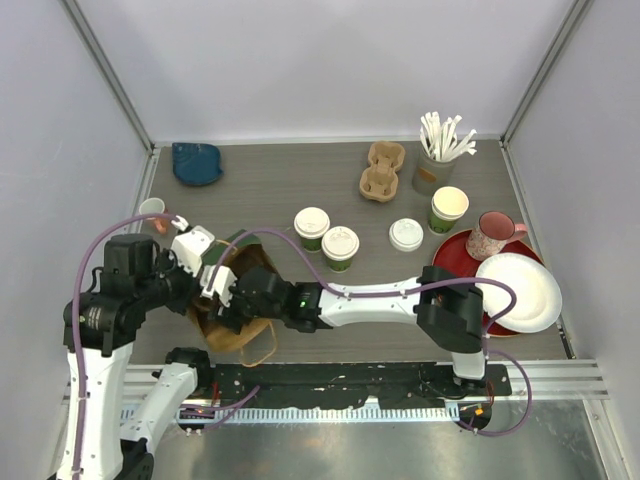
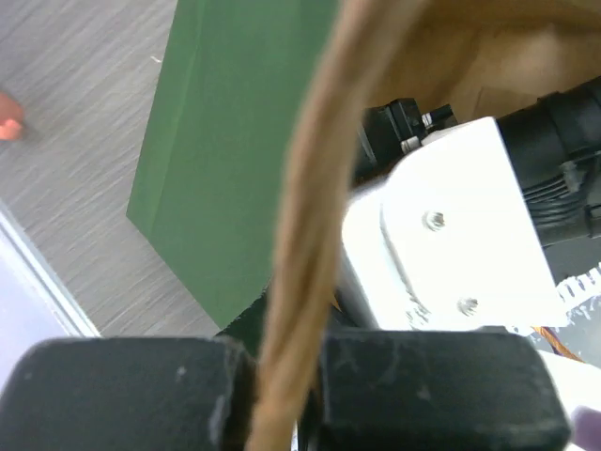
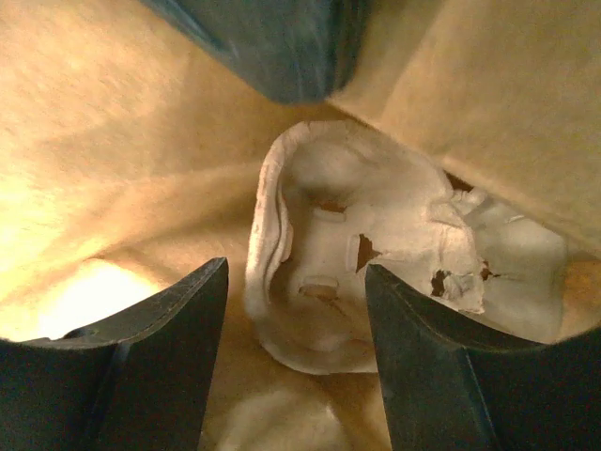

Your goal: Pack the takeout coffee

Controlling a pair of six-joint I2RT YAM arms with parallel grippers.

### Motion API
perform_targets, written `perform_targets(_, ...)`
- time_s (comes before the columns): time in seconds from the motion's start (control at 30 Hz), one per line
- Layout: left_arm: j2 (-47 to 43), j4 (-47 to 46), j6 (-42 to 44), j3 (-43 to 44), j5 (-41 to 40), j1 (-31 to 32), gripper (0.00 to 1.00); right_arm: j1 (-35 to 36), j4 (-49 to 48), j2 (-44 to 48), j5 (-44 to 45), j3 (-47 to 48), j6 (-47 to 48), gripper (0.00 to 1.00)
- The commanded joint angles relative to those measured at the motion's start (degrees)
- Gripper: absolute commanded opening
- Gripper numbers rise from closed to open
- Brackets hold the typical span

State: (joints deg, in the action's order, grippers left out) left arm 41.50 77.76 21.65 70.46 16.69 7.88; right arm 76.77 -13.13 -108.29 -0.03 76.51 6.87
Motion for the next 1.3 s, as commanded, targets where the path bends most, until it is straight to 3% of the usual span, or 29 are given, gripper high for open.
perform_targets(0.0,0.60,2.93,-1.34,3.81,7.57,0.65,0.00,-0.22,4.94,-2.27,2.75,7.94,-1.25,0.66)
perform_targets(0.13,0.78,3.10,-2.14,5.39,8.89,0.65,0.00,-0.22,9.25,-3.94,5.57,11.81,-0.90,0.63)
perform_targets(0.23,0.52,3.01,-2.58,5.74,9.59,0.65,0.00,-0.31,10.74,-4.39,6.10,13.04,-0.20,0.48)
perform_targets(0.27,0.52,3.10,-2.75,5.92,9.77,0.65,0.00,-0.39,11.01,-4.47,6.18,13.40,-0.11,0.32)
perform_targets(0.33,0.52,3.10,-3.10,6.27,9.86,0.65,0.00,-0.40,11.10,-4.30,6.71,13.49,0.16,0.15)
perform_targets(0.37,0.34,3.02,-3.37,6.10,9.59,0.65,0.00,-0.40,11.19,-4.04,6.80,13.40,0.33,0.02)
perform_targets(0.5,-0.01,0.91,-5.99,5.05,7.14,0.65,0.00,-0.40,10.14,-0.71,10.21,12.27,-0.89,0.01)
perform_targets(0.6,-0.27,-1.37,-8.81,4.08,5.55,0.65,0.00,-0.40,1.73,3.24,16.54,6.30,-3.79,0.01)
perform_targets(0.73,-0.10,-3.49,-11.27,3.20,6.07,0.65,0.00,1.00,-16.80,7.74,24.71,-3.10,-2.58,0.01)
perform_targets(1.1,2.98,-3.31,-16.46,9.16,14.07,0.65,0.00,2.50,-31.42,-4.99,35.36,0.66,9.03,0.01)
perform_targets(1.27,4.03,-2.79,-15.06,12.07,9.94,0.65,0.00,2.42,-39.34,-3.42,33.71,-3.20,11.23,0.01)
